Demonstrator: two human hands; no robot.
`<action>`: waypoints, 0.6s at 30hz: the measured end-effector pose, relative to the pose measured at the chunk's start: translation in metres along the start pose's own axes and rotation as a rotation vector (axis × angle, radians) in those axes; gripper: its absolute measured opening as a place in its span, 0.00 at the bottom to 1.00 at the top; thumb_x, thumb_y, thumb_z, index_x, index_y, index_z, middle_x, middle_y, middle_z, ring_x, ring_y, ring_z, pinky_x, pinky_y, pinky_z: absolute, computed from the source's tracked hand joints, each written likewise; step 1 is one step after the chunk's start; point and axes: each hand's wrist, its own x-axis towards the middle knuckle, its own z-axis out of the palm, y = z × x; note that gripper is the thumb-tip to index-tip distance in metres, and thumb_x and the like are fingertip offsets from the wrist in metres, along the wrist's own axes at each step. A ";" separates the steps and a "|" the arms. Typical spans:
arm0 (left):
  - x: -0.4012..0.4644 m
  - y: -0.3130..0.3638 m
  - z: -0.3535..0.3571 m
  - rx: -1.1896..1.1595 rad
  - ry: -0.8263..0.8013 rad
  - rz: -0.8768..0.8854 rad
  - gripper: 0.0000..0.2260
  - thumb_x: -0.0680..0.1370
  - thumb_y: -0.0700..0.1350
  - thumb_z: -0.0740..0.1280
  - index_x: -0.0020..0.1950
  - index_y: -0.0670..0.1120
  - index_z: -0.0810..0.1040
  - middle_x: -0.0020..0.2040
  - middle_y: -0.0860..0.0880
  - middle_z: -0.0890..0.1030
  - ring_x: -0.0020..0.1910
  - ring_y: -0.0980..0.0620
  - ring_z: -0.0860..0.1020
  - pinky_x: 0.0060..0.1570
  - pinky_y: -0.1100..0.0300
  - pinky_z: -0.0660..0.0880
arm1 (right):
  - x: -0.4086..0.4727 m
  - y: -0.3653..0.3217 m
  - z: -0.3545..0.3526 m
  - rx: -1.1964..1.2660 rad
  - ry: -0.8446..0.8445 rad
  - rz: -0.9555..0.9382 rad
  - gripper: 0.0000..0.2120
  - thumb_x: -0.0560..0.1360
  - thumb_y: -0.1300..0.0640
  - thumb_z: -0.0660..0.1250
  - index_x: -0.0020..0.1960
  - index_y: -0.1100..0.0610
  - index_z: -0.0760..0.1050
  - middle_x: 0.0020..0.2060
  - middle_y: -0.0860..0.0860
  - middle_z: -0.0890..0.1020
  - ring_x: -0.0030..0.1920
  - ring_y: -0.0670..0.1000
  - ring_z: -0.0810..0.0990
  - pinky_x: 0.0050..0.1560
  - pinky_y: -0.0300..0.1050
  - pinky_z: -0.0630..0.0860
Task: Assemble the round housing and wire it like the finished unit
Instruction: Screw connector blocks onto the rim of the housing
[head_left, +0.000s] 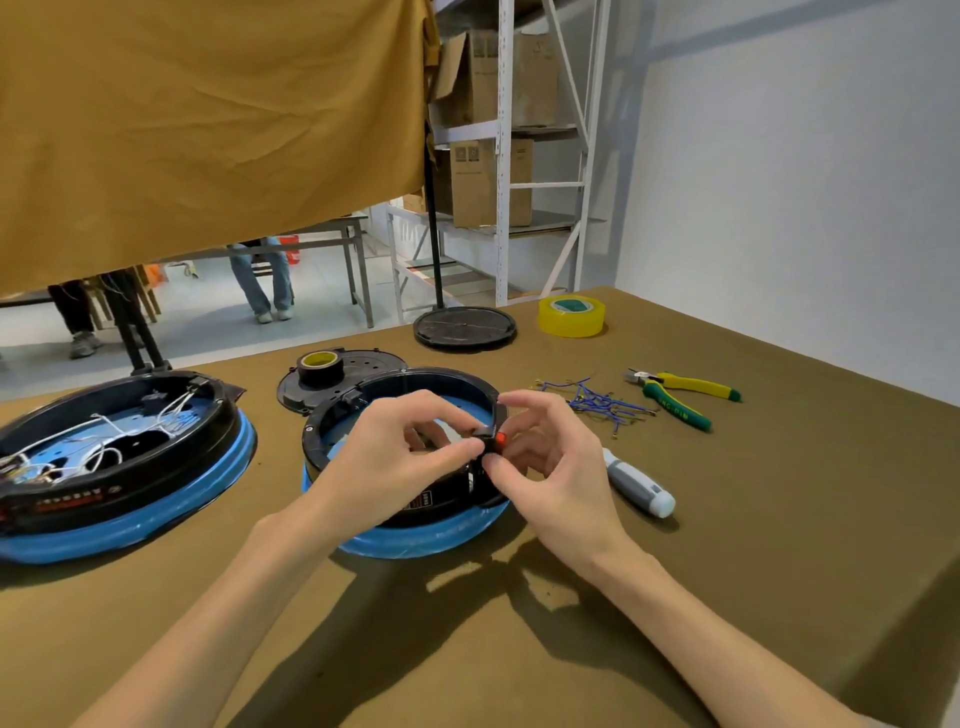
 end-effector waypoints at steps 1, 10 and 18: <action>0.000 0.001 0.000 0.012 0.027 0.028 0.08 0.75 0.47 0.75 0.54 0.51 0.86 0.47 0.56 0.84 0.45 0.52 0.83 0.43 0.67 0.77 | 0.002 -0.002 -0.002 0.040 -0.013 0.071 0.22 0.73 0.62 0.76 0.65 0.50 0.76 0.49 0.46 0.83 0.49 0.50 0.84 0.47 0.42 0.83; -0.006 0.011 0.005 0.291 0.050 0.271 0.14 0.76 0.53 0.68 0.55 0.48 0.87 0.54 0.54 0.80 0.41 0.55 0.81 0.44 0.57 0.82 | 0.011 -0.005 -0.013 0.796 -0.225 0.626 0.12 0.80 0.60 0.68 0.63 0.59 0.81 0.56 0.57 0.86 0.53 0.54 0.85 0.54 0.45 0.81; -0.007 0.009 0.004 0.322 -0.019 0.167 0.18 0.76 0.50 0.74 0.65 0.53 0.82 0.52 0.58 0.82 0.45 0.59 0.80 0.51 0.53 0.80 | -0.007 -0.001 -0.003 -0.099 0.037 -0.070 0.14 0.72 0.64 0.76 0.55 0.51 0.80 0.44 0.42 0.83 0.46 0.48 0.83 0.46 0.36 0.80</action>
